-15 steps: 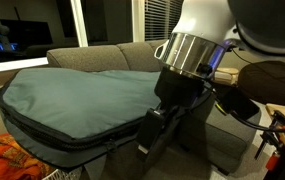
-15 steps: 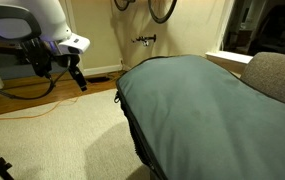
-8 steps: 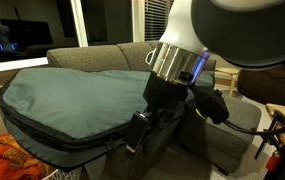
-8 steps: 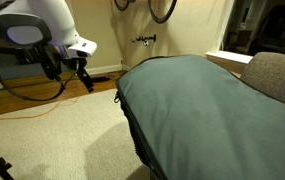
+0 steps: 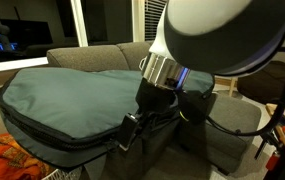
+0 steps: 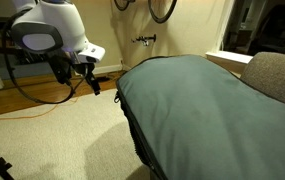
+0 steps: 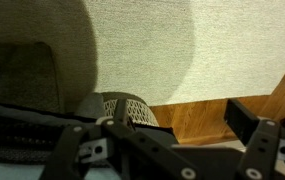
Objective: Close the zip on the green bag
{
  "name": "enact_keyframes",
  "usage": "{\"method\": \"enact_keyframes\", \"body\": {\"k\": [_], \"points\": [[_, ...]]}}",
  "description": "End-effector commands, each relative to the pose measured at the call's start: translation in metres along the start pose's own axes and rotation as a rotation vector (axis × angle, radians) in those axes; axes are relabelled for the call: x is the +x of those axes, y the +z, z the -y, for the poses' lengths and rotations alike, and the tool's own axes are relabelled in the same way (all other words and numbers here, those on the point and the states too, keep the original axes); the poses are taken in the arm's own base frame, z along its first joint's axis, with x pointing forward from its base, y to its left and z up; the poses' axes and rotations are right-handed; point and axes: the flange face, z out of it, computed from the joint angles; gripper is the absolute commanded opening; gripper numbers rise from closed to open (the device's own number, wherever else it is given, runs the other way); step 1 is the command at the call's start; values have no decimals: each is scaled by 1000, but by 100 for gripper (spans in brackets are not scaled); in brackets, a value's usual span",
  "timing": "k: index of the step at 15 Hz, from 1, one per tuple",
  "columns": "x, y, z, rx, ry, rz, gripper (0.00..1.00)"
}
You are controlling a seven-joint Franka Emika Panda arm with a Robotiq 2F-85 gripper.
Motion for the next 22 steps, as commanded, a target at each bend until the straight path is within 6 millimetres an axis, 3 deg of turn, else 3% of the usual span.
{"method": "enact_keyframes", "body": {"k": [1,22], "points": [[7,10,-5,5,-3,-13,100],[18,57,-20,23,34,-22,100]]}}
